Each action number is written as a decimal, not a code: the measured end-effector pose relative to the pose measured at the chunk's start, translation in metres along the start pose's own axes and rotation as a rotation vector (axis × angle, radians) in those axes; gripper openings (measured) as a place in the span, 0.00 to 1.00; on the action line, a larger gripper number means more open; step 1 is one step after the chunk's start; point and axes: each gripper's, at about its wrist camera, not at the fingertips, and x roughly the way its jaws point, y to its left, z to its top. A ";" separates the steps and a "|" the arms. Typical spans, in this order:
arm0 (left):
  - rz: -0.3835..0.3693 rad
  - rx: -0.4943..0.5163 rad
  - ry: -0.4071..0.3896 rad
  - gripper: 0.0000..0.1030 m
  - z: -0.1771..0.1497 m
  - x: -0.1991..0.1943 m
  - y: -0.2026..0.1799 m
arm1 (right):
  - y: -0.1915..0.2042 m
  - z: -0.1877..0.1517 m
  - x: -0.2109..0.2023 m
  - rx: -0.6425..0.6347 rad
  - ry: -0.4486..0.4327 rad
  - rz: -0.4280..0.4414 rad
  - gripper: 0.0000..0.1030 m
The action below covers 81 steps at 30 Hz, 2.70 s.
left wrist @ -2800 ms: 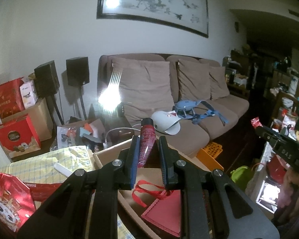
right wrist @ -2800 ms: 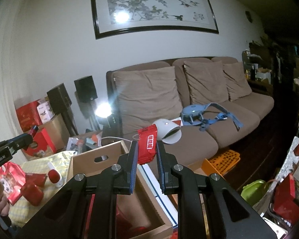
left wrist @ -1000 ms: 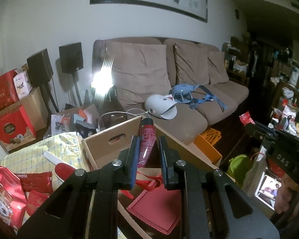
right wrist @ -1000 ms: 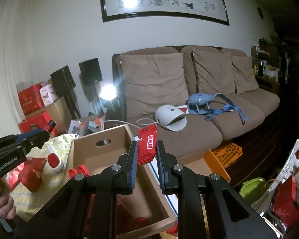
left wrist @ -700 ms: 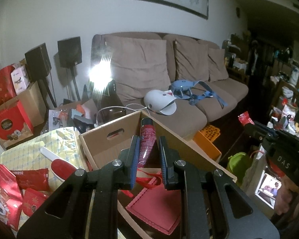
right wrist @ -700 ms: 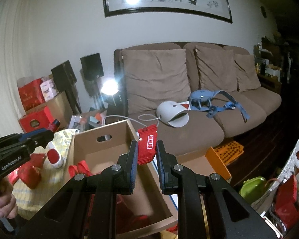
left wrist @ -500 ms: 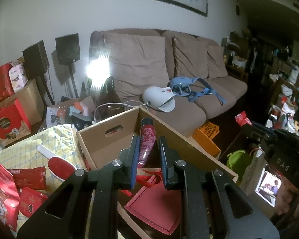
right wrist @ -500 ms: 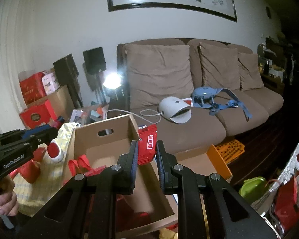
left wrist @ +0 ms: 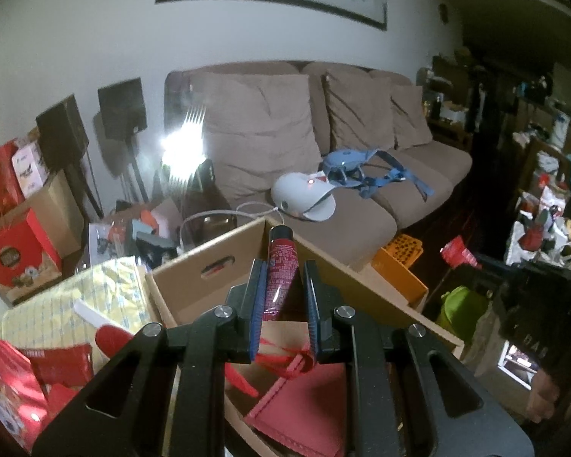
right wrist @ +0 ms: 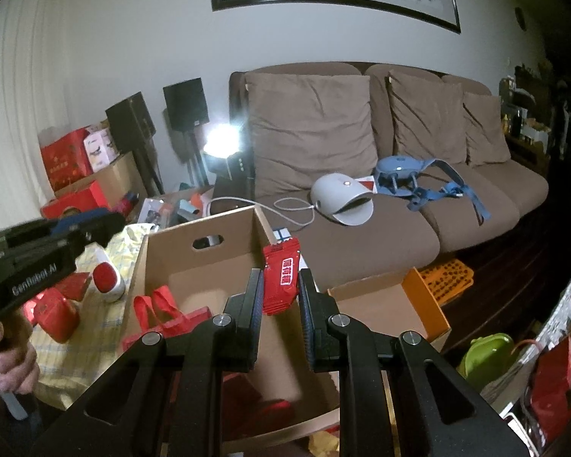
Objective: Organize objects
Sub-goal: 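Position the tube over the box with the left tool while the right tool positions the packet, then lower the tube into the box with the left tool while the right tool lowers the packet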
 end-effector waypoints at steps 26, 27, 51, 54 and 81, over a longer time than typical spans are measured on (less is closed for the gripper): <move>-0.073 0.061 -0.098 0.17 0.017 0.010 -0.003 | 0.002 -0.007 0.022 -0.006 0.044 -0.035 0.16; -0.078 0.051 -0.089 0.17 0.018 0.013 0.000 | 0.001 -0.007 0.023 -0.006 0.045 -0.035 0.16; -0.122 0.042 0.038 0.17 -0.001 0.045 0.003 | 0.005 -0.015 0.042 -0.017 0.101 -0.040 0.16; -0.125 0.045 0.049 0.17 -0.003 0.049 0.002 | 0.005 -0.015 0.043 -0.016 0.105 -0.042 0.16; -0.109 0.030 0.126 0.17 -0.011 0.075 0.015 | 0.002 -0.023 0.057 -0.001 0.169 -0.053 0.16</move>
